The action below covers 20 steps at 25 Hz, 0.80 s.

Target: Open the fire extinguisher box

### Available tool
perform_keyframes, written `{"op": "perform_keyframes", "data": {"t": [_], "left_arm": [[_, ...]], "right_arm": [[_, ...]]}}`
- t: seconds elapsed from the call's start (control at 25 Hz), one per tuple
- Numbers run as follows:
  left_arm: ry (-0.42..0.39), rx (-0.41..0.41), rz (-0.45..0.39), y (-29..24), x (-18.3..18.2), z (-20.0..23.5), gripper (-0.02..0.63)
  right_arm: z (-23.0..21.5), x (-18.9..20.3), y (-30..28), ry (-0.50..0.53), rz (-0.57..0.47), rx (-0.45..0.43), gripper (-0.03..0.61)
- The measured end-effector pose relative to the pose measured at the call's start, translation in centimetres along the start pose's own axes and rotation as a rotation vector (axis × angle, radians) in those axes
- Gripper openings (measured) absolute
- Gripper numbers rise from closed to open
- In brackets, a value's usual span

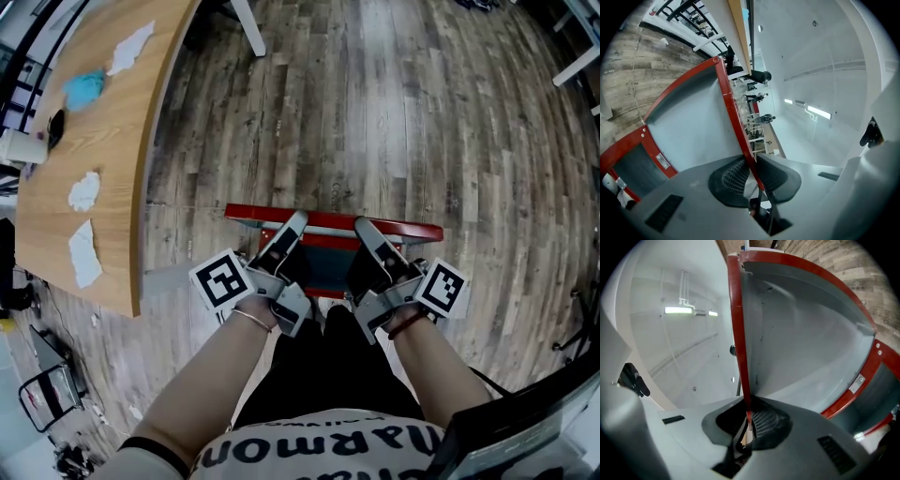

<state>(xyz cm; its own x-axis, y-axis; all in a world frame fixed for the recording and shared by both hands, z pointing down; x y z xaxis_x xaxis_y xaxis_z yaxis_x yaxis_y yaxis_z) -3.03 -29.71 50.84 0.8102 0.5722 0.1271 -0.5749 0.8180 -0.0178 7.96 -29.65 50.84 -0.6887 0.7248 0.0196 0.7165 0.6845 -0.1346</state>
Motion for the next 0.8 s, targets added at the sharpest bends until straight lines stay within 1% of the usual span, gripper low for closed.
{"op": "perform_keyframes", "data": {"t": [0.12, 0.24, 0.4, 0.64, 0.8], "left_arm": [[-0.006, -0.031, 0.008, -0.6, -0.6, 0.5, 0.049], [-0.002, -0.011, 0.003, -1.4, -1.1, 0.2, 0.049], [0.001, -0.009, 0.003, -1.8, -1.3, 0.3, 0.049], [-0.011, 0.035, 0.022, -2.6, -2.0, 0.4, 0.048], [-0.018, -0.014, 0.047, -3.1, -2.6, 1.3, 0.048]], "right_arm": [[-0.2, -0.8, -0.6, -0.007, 0.002, -0.004, 0.032], [-0.1, -1.1, -1.4, -0.026, -0.002, -0.005, 0.032], [-0.2, -1.4, -1.7, -0.032, -0.001, 0.009, 0.032], [-0.5, -1.7, -2.5, -0.054, -0.053, 0.059, 0.032], [-0.7, -2.4, -3.0, -0.078, -0.102, 0.084, 0.032]]}}
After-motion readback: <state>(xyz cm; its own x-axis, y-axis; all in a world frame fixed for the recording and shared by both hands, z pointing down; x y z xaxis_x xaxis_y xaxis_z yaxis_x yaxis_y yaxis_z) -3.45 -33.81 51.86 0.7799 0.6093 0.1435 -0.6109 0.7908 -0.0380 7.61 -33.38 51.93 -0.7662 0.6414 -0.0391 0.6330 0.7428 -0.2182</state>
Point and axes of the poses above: the fingertips, and each gripper's own axes: y backward along the fingers, z to its left, x out of its underside, the point moved 1 cm from there along y, backward along the fingers, and after that the axes turned 6 degrees about x, right-handed, at the moved point
